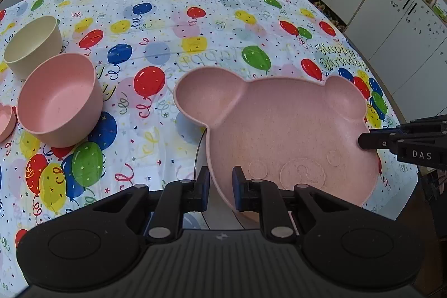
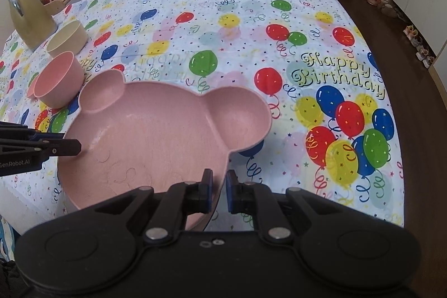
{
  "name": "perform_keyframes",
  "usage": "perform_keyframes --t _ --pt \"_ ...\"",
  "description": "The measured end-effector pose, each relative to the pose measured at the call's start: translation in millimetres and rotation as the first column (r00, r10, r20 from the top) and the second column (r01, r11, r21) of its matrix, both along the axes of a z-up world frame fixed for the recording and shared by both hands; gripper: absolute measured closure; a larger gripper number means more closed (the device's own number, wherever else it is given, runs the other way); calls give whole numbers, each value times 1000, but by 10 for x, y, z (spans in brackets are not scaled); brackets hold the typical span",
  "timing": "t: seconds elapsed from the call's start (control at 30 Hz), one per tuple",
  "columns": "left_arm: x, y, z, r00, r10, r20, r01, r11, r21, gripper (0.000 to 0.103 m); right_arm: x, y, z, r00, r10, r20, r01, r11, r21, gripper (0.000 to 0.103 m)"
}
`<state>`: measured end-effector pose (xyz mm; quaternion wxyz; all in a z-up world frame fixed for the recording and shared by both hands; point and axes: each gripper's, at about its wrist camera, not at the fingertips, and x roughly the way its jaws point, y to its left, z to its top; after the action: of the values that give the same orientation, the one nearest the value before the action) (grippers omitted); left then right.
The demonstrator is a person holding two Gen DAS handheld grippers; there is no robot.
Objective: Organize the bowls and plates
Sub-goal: 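Lift the pink bear plate with both grippers and carry it to the white plates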
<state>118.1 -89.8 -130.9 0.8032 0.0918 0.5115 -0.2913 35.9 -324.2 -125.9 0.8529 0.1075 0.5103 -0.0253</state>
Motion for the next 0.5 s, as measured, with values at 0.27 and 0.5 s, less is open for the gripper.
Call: perform_keyframes --t 0.27,0.5 --pt "-23 -21 -91 1000 3 0 -3 1000 29 87 20 -7 -54 1000 4 -14 -4 1000 3 95" --pt "-17 -22 -88 1000 12 -3 -12 999 33 87 14 8 -47 1000 4 -11 -4 1000 6 86"
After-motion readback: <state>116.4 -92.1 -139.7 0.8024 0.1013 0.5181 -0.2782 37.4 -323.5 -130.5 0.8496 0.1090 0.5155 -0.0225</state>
